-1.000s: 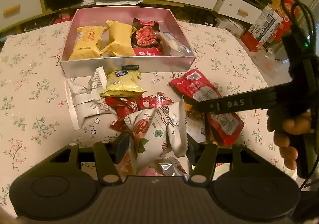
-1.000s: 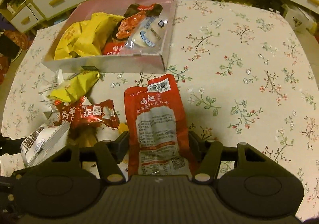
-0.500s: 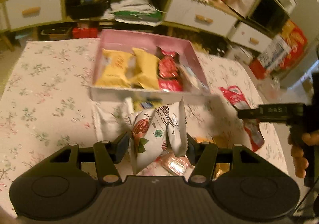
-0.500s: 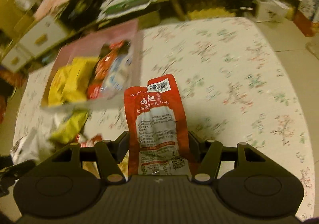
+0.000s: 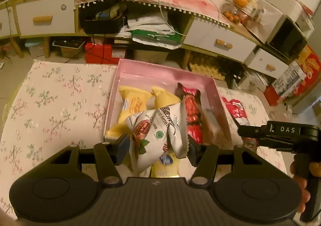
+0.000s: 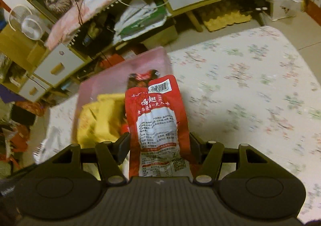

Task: Organize snacks
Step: 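Lower both held packs into the pink box and open both tools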

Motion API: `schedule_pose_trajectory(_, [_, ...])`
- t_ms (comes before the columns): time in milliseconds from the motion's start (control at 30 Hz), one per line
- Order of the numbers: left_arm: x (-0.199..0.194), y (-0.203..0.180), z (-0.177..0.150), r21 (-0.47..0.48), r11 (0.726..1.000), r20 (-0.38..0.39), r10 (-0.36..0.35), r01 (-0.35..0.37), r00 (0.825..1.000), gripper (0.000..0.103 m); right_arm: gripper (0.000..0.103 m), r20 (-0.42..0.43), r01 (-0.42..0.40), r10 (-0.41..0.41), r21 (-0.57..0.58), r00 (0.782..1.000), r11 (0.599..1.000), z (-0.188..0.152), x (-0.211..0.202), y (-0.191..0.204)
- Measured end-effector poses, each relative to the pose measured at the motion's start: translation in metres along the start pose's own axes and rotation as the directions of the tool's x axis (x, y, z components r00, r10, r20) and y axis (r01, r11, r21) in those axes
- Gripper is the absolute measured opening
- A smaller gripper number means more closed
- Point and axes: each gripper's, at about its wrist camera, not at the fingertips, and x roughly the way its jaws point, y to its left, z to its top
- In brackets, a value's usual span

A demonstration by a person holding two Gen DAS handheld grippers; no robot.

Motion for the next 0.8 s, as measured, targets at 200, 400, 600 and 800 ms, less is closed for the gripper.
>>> schedule_pose_trajectory(200, [0.018, 0.010, 0.020, -0.058, 0.998, 0.035, 0.008, -0.006, 0.999, 0.064, 0.058, 0.029, -0.108, 0.106, 0.071, 0.994, 0.992, 0.015, 0.031, 0.019])
schedule_pose_trajectory(400, [0.044, 0.025, 0.033, -0.152, 0.988, 0.043, -0.014, 0.020, 0.999, 0.064, 0.058, 0.102, -0.214, 0.198, 0.183, 0.975, 0.960, 0.020, 0.059, 0.023])
schedule_pose_trajectory(600, [0.063, 0.031, 0.051, -0.145, 0.989, 0.083, 0.025, -0.012, 0.996, 0.064, 0.059, 0.149, -0.196, 0.173, 0.152, 0.974, 0.969, 0.019, 0.077, 0.021])
schedule_pose_trajectory(800, [0.088, 0.026, 0.066, -0.075, 0.996, 0.102, 0.058, -0.050, 0.993, 0.065, 0.061, 0.151, -0.156, 0.140, 0.101, 0.978, 0.983, 0.015, 0.076, 0.021])
